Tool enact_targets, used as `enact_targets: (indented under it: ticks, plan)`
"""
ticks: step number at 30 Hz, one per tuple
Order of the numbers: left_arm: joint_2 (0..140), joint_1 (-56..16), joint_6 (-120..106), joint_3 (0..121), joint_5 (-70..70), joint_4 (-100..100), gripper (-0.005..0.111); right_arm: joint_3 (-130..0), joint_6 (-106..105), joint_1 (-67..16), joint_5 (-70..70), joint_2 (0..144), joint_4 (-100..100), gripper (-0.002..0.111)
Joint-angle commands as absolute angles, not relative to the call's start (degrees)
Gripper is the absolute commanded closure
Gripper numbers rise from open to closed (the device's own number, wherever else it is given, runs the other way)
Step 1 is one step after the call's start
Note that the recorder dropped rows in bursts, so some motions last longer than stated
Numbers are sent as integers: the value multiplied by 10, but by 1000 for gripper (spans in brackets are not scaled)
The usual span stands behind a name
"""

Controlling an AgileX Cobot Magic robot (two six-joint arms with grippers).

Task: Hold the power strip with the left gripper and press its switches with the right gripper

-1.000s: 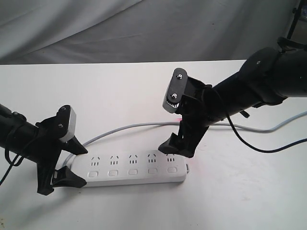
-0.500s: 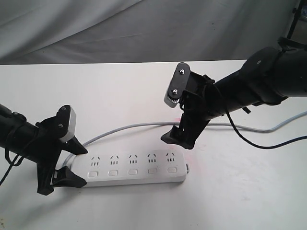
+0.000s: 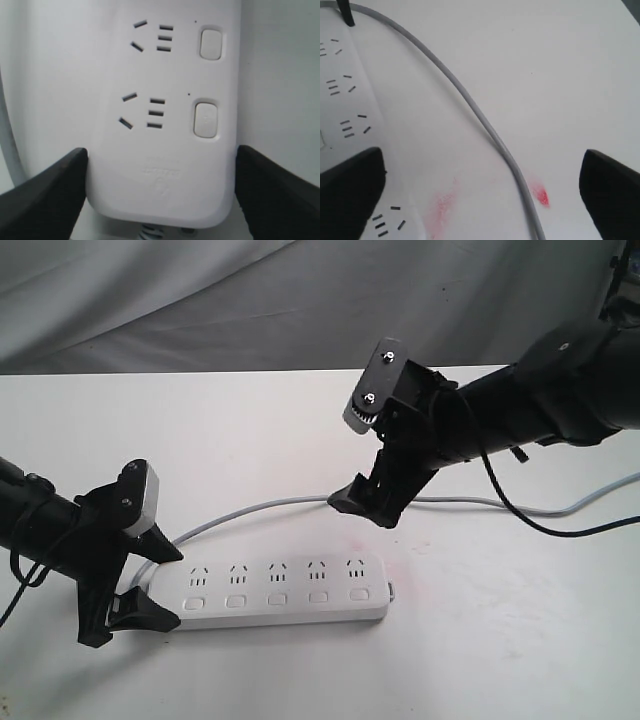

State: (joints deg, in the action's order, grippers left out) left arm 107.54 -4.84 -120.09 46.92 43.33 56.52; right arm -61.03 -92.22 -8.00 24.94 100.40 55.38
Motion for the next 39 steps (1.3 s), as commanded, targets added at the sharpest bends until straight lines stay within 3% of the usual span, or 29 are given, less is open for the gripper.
enact_targets:
  ticks: [1,4,7,16,29,39]
  plan:
    - [1074,-50,-1200,470,433,567,59,-608,-909,-80,284,982,563,33]
    - [1074,-50,-1200,470,433,567,59,-608,-881,-80,288,981,584,60]
    - [1074,-50,-1200,470,433,567,59,-608,-865,-80,300,981,584,76]
    - [1074,-50,-1200,470,433,567,59,-608,-791,-73,344,933,530,108]
    - [1074,-50,-1200,470,433,567,59,-608,-702,-26,478,822,562,108]
    - [1074,-50,-1200,470,433,567,59,-608,-702,-28,480,822,565,108]
